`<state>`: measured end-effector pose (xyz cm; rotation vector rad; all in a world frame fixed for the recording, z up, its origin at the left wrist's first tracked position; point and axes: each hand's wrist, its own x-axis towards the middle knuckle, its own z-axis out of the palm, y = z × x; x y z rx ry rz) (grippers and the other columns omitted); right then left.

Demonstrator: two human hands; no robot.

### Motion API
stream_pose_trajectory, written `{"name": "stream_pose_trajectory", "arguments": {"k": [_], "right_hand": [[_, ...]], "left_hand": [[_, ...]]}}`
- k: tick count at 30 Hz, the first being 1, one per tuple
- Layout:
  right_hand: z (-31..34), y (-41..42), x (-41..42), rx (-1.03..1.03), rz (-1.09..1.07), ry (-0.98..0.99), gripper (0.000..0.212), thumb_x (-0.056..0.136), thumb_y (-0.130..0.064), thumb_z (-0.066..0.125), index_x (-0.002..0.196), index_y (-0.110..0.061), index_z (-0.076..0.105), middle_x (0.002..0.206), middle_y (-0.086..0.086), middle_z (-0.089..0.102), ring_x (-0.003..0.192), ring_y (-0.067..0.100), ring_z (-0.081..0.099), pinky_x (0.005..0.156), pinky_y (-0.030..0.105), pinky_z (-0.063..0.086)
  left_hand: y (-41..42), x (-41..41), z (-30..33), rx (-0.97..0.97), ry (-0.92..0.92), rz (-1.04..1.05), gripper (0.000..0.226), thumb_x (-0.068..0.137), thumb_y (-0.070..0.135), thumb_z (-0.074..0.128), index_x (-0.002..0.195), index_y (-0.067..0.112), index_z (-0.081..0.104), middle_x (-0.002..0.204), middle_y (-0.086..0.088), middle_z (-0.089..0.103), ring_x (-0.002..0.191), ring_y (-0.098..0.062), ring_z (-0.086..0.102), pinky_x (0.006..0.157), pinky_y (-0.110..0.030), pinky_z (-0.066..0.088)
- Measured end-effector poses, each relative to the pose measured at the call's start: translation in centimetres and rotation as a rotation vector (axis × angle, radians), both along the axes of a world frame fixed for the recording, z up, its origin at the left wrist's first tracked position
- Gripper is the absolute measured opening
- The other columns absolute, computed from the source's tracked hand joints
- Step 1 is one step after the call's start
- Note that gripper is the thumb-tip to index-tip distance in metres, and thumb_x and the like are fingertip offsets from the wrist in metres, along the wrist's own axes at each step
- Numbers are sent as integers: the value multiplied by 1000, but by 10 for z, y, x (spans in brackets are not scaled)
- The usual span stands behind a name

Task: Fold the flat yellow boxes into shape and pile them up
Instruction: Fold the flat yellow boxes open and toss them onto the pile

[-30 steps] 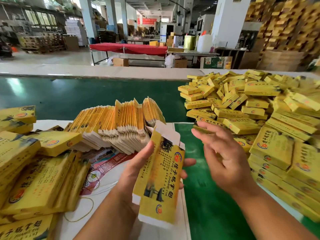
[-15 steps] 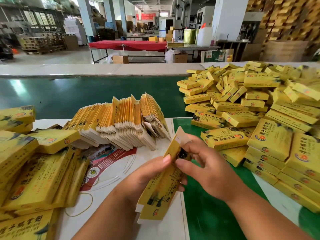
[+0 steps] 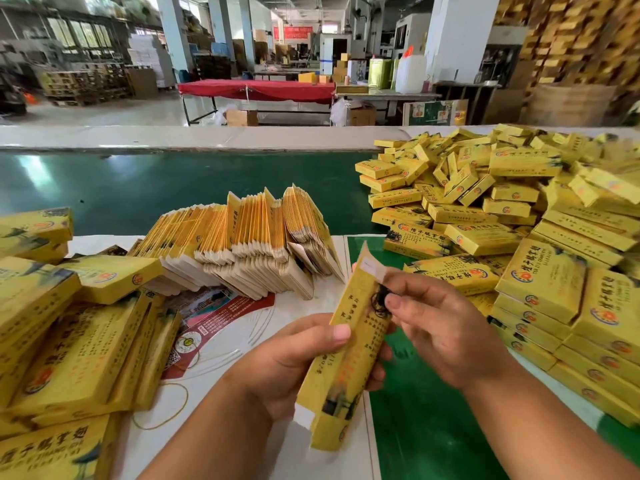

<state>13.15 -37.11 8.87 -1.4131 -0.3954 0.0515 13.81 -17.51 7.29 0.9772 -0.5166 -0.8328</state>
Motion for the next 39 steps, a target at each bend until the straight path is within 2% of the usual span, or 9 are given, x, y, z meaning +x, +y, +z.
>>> {"name": "stream_pose_trajectory", "arguments": {"k": [3, 7, 12, 18, 22, 24, 26, 32, 39], "right_hand": [[-2, 7, -3, -83, -282, 13, 43, 69, -52, 79, 99, -24, 69, 105, 2, 71, 101, 23, 69, 81, 38, 60], [-3, 15, -10, -245, -229, 51, 69, 53, -78, 74, 104, -31, 72, 101, -8, 76, 92, 14, 74, 75, 35, 61], [-2, 15, -11, -259, -169, 65, 56, 66, -68, 73, 103, -27, 76, 97, -2, 78, 89, 19, 75, 79, 42, 60], [-7, 15, -12, -325, -212, 3, 32, 78, -54, 66, 96, -30, 77, 89, -10, 78, 84, 8, 74, 72, 23, 59], [-11, 15, -8, -302, -283, -3, 24, 79, -49, 64, 93, -33, 76, 85, -7, 78, 77, 14, 75, 65, 32, 62], [-13, 15, -6, -264, -318, 13, 26, 78, -48, 64, 91, -29, 76, 83, -1, 78, 77, 22, 74, 70, 47, 62], [-15, 17, -5, -255, -347, 24, 27, 78, -49, 62, 92, -29, 76, 85, -1, 78, 80, 23, 74, 76, 52, 60], [-20, 29, -7, -339, -477, -24, 45, 85, -52, 48, 93, -13, 70, 84, 2, 75, 79, 24, 72, 72, 50, 58], [-11, 37, -11, -357, -499, -90, 40, 92, -44, 43, 89, -11, 64, 80, 5, 72, 73, 20, 69, 67, 45, 57]], "left_hand": [[1, 2, 2, -25, 4, 167, 56, 69, 35, 84, 115, 7, 68, 104, -14, 69, 91, -24, 68, 86, -36, 56], [-5, -2, 8, 146, -165, 336, 77, 61, 36, 89, 123, 6, 56, 101, -10, 72, 90, -22, 71, 73, -26, 56], [-9, -5, 8, 413, -411, 589, 75, 51, 43, 92, 114, 22, 57, 102, -3, 73, 92, -20, 72, 73, -33, 60], [-12, -7, 8, 558, -465, 739, 77, 41, 54, 91, 105, 26, 57, 91, 8, 73, 78, -9, 73, 63, -29, 61], [-11, -6, 9, 545, -411, 805, 64, 45, 53, 84, 98, 24, 60, 86, 7, 75, 72, -12, 74, 54, -28, 58], [-11, -5, 9, 506, -390, 822, 51, 55, 47, 81, 96, 23, 64, 85, 6, 76, 73, -13, 74, 56, -27, 59], [-13, -6, 8, 449, -376, 824, 36, 66, 42, 75, 95, 23, 67, 85, 5, 77, 75, -14, 75, 57, -25, 58], [-21, -9, 4, 435, -396, 910, 33, 83, 48, 54, 90, 20, 70, 82, 4, 77, 74, -15, 75, 59, -31, 61], [-25, -12, 6, 331, -393, 977, 36, 88, 45, 46, 85, 18, 70, 81, -1, 77, 71, -20, 75, 55, -29, 59]]}}
